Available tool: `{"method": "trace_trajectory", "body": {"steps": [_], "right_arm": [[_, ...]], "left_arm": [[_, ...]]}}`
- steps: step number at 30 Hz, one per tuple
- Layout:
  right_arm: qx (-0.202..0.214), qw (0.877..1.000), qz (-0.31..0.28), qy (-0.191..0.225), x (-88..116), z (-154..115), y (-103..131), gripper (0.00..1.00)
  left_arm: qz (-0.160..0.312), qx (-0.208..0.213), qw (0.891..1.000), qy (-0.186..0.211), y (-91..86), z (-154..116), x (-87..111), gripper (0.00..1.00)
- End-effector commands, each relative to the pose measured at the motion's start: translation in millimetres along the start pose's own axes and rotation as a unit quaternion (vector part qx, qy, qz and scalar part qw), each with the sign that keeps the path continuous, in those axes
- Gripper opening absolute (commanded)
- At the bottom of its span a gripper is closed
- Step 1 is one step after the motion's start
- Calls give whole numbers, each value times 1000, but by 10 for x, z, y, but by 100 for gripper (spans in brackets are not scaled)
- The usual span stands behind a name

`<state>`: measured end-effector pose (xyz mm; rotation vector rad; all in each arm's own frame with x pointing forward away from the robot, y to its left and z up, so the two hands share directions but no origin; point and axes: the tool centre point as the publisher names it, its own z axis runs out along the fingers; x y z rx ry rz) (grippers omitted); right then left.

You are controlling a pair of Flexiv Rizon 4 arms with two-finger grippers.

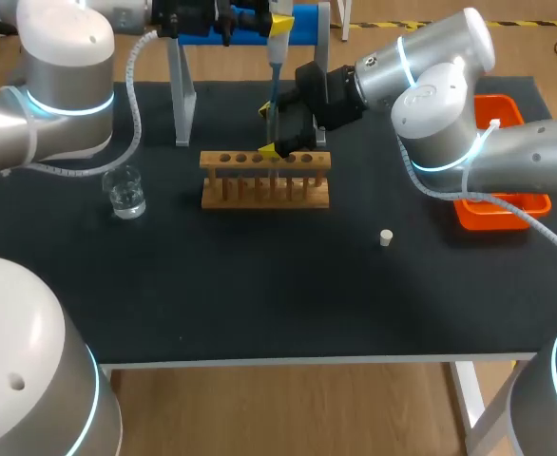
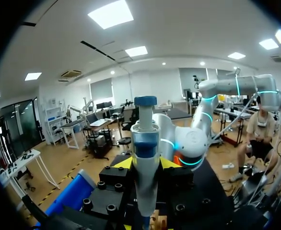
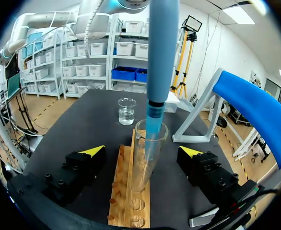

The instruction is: Invert the test tube, pick up the pipette, mount the tip to pipette, aspirate from beaker and dispense into the tube, eject the tip, return the pipette, and cap with the stopper.

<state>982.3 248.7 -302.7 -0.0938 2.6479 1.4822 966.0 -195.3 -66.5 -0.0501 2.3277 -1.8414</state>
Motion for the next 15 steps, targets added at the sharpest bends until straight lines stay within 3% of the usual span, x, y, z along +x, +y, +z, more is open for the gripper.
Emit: {"method": "trace_trajectory", "body": {"steps": [1,15], "right_arm": [[1,1000,0,2,-10,-10,3,100],[1,1000,0,2,-10,-10,3,100]], "left_arm": [[-1,-2,1000,1,7,11,-18,0],[-12,6,1000,-12,55,-14,-33,0]]}}
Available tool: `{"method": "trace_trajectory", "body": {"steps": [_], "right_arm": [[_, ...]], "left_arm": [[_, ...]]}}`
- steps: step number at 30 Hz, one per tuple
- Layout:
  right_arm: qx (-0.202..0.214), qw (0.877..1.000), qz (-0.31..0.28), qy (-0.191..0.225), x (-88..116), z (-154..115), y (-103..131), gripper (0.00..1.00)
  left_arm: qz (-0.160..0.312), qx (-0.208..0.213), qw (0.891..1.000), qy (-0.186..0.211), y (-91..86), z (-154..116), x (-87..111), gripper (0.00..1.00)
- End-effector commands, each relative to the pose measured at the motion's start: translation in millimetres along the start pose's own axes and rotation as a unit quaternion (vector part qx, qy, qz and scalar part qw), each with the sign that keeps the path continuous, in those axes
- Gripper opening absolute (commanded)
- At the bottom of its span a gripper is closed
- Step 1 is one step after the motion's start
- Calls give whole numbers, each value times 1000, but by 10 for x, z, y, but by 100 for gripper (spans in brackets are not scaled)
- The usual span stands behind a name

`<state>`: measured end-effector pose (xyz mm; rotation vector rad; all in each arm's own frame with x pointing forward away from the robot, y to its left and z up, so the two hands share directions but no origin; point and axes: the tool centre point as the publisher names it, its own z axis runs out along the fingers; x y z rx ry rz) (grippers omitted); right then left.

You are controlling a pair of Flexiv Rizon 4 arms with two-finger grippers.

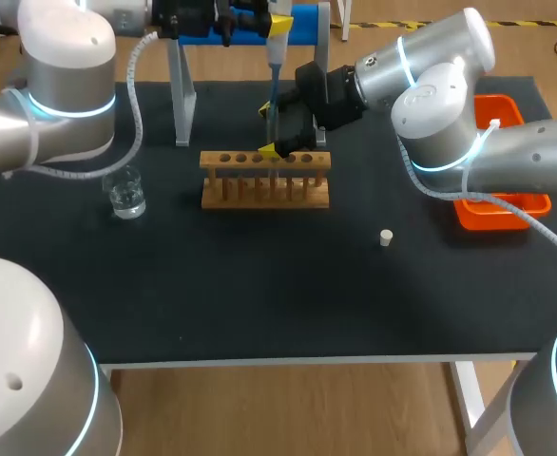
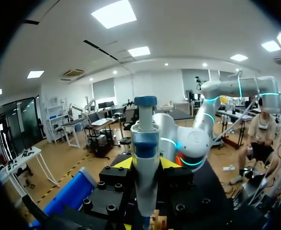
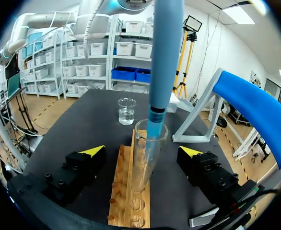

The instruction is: Invert the test tube, pick up the pipette, mount the tip to pipette, aspirate from beaker and dispense into the tube, eject the tip, return the pipette, and cap with the stopper.

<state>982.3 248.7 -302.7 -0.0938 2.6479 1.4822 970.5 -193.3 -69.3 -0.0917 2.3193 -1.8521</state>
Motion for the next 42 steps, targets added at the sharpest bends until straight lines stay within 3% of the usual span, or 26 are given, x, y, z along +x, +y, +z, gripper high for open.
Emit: {"method": "trace_trajectory", "body": {"steps": [1,42], "right_arm": [[1,1000,0,2,-9,-10,3,100],[1,1000,0,2,-9,-10,3,100]], "left_arm": [[-2,3,1000,-5,23,-11,8,0],[-24,22,999,-26,111,-35,-42,0]]}}
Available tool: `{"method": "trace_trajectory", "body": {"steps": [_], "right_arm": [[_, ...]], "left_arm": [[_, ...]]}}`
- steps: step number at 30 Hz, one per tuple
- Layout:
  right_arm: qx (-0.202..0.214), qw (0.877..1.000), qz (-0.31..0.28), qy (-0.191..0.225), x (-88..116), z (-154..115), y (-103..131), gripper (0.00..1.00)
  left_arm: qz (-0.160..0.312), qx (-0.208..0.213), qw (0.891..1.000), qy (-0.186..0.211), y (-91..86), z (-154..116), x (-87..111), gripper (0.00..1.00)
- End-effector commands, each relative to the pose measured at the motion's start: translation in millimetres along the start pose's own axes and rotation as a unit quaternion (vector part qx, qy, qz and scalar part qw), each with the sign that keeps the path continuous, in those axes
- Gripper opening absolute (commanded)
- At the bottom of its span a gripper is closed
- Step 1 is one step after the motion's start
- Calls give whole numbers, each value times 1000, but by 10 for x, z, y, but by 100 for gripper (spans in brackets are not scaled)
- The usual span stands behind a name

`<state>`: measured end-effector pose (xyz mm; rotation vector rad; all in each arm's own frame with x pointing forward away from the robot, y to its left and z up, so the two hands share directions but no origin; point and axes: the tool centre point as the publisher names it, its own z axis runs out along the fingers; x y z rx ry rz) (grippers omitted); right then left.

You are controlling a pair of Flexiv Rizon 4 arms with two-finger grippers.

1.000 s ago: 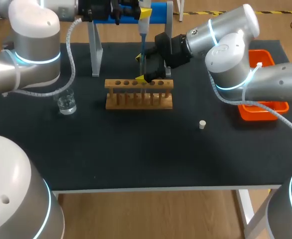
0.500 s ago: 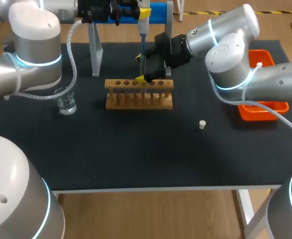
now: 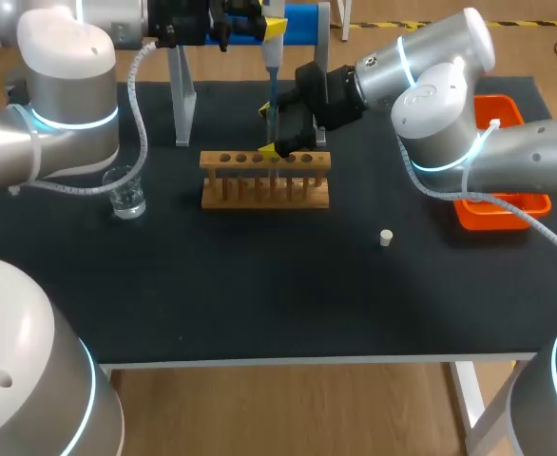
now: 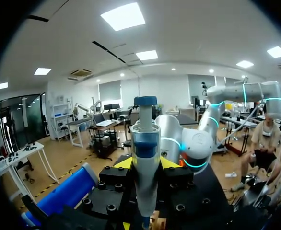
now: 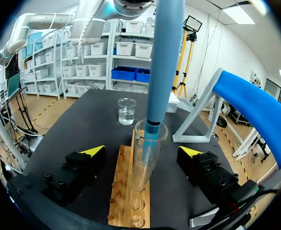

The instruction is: Invert the test tube, pick up the pipette, mount the tip to pipette, aspirate from beaker and dispense into the tube, eject the tip, return the pipette, and cap with the stopper.

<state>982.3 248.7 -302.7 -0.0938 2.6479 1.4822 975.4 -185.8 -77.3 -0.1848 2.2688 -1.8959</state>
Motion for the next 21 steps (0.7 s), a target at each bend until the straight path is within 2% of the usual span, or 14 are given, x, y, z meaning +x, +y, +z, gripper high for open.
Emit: {"method": "trace_trajectory", "body": {"steps": [1,21], "right_arm": [[1,1000,0,2,-10,-10,3,100],[1,1000,0,2,-10,-10,3,100]], "left_arm": [[0,2,1000,-3,18,12,9,0],[-6,2,1000,-3,63,37,5,0]]}}
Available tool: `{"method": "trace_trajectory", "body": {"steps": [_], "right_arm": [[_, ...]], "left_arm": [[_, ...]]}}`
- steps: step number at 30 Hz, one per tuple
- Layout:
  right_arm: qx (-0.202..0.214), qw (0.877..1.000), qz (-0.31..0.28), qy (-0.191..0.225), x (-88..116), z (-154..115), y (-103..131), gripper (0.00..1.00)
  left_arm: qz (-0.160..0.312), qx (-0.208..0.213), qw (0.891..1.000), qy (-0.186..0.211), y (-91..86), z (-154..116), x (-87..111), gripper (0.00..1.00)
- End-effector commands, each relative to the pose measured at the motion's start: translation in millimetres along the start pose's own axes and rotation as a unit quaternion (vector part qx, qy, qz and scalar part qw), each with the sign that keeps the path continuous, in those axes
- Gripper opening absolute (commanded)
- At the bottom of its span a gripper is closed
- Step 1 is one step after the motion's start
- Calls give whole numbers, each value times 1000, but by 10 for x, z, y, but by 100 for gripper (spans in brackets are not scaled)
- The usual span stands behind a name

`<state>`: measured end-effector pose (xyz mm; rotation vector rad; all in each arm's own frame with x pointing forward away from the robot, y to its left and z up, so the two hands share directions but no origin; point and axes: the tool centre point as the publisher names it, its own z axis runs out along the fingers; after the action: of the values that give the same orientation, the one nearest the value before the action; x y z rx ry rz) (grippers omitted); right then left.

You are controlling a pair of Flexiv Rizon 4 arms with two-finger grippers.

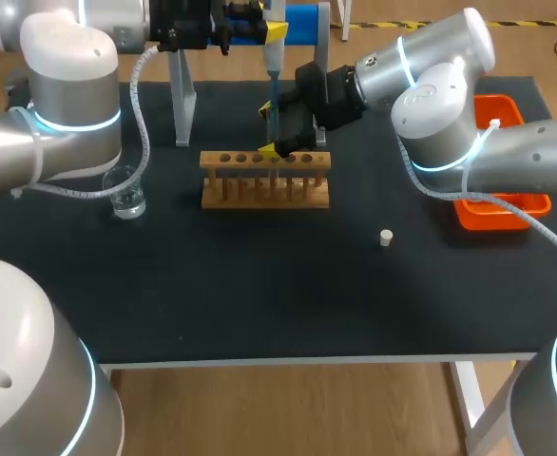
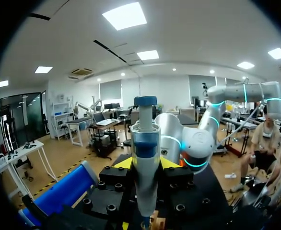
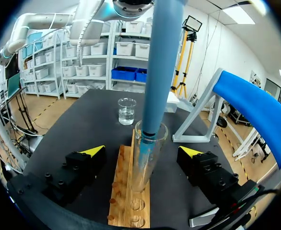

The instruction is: Invert the test tube, pick up the pipette, mount the tip to pipette, aspirate from beaker and dispense into the tube, eject the tip, return the pipette, and cap with the stopper.

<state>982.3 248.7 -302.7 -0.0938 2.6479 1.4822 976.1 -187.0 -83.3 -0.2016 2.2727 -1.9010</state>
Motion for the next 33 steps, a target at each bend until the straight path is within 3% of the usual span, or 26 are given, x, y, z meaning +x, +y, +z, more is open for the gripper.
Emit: {"method": "trace_trajectory", "body": {"steps": [1,21,33], "right_arm": [[1,1000,0,2,-10,-10,3,100],[1,1000,0,2,-10,-10,3,100],[-7,1000,-2,-26,121,-346,-107,100]], "left_arm": [[1,1,1000,-2,6,12,4,0],[-1,-3,1000,-5,1,5,4,0],[-1,-3,1000,-5,1,5,4,0]]}}
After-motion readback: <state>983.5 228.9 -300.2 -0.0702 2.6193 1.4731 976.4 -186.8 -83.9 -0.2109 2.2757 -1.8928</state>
